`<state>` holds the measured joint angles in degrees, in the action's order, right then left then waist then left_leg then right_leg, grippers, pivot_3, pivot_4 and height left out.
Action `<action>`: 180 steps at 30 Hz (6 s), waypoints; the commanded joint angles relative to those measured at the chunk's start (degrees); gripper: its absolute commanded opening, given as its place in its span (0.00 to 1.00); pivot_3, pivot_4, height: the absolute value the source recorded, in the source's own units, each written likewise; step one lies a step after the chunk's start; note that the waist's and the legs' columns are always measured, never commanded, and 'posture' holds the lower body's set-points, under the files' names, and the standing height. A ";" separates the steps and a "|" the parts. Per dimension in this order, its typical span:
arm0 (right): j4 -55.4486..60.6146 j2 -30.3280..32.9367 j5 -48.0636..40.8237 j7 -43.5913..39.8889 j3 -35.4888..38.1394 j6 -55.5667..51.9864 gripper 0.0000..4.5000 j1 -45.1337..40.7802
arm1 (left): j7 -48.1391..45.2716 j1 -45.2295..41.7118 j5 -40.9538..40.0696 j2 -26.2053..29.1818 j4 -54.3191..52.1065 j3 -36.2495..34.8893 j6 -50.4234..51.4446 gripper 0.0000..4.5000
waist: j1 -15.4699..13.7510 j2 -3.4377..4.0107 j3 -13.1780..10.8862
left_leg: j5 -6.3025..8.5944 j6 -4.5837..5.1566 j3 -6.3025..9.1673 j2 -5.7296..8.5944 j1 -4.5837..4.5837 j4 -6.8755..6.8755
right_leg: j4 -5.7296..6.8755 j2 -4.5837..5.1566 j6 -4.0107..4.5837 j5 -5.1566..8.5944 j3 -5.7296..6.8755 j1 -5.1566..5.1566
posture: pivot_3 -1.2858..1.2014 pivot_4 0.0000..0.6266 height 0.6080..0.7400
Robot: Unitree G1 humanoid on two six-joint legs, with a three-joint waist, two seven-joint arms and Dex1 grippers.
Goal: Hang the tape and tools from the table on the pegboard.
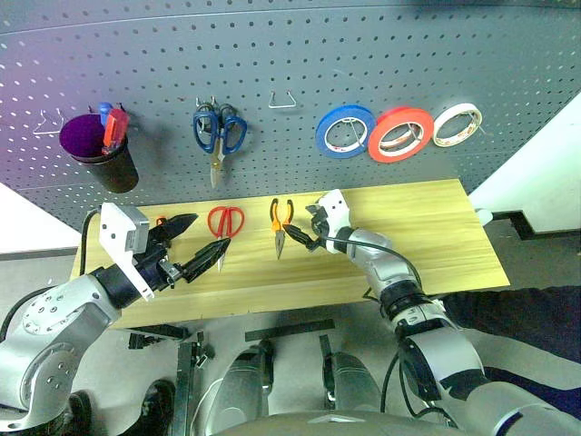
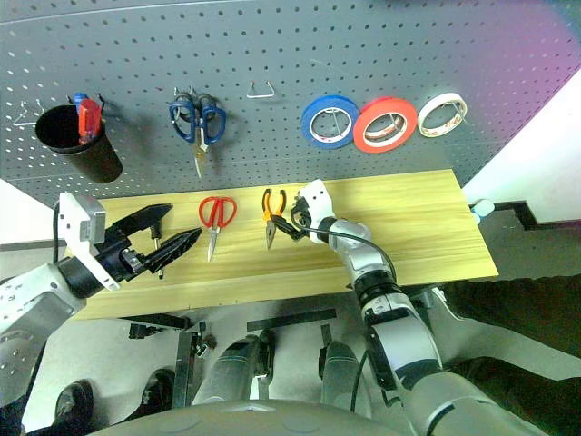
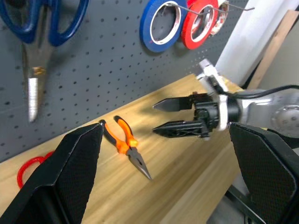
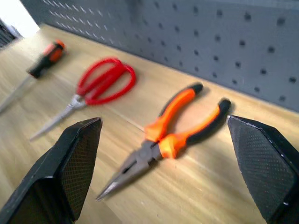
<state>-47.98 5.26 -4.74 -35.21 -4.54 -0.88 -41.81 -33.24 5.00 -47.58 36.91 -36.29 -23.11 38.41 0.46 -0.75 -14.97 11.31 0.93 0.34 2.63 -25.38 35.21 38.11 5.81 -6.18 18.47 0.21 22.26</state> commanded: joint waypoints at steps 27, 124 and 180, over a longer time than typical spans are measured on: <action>6.87 -11.01 -3.74 25.35 8.45 -33.01 0.99 -9.86 | 1.77 0.64 -2.38 0.90 -2.65 -0.59 -1.27 1.00 | -1.19 0.05 -0.75 | 0.09 -0.18 0.00 -0.02 -0.06 -0.33 | -0.25 0.01 0.02 0.00 0.04 0.29 | 0.59 0.48 1.00; -20.35 -19.10 -1.74 38.88 10.19 -17.24 0.99 -21.00 | 9.04 7.53 -8.47 4.97 -9.54 -11.19 -1.40 1.00 | -2.92 -0.15 -2.51 | -0.35 -0.90 -0.04 -0.08 -0.18 -1.62 | -0.92 -0.15 0.13 -0.02 0.11 0.49 | 0.65 0.54 1.00; -20.16 -17.17 0.96 35.49 9.51 -14.26 0.99 -21.09 | 9.44 6.96 -8.59 4.26 -9.01 -9.30 -1.63 1.00 | -2.97 -0.26 -3.03 | -0.40 -1.02 -0.03 -0.13 -0.16 -1.65 | -0.91 -0.20 0.14 -0.03 0.12 0.49 | 0.64 0.54 1.00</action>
<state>-68.85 -10.22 -3.54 0.52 4.81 -15.43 -62.59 -23.58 11.94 -55.76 41.21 -44.65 -32.25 37.88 -2.50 -1.01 -18.00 10.90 -0.10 0.31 2.50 -25.54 33.56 37.20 5.61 -6.04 18.45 0.33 22.75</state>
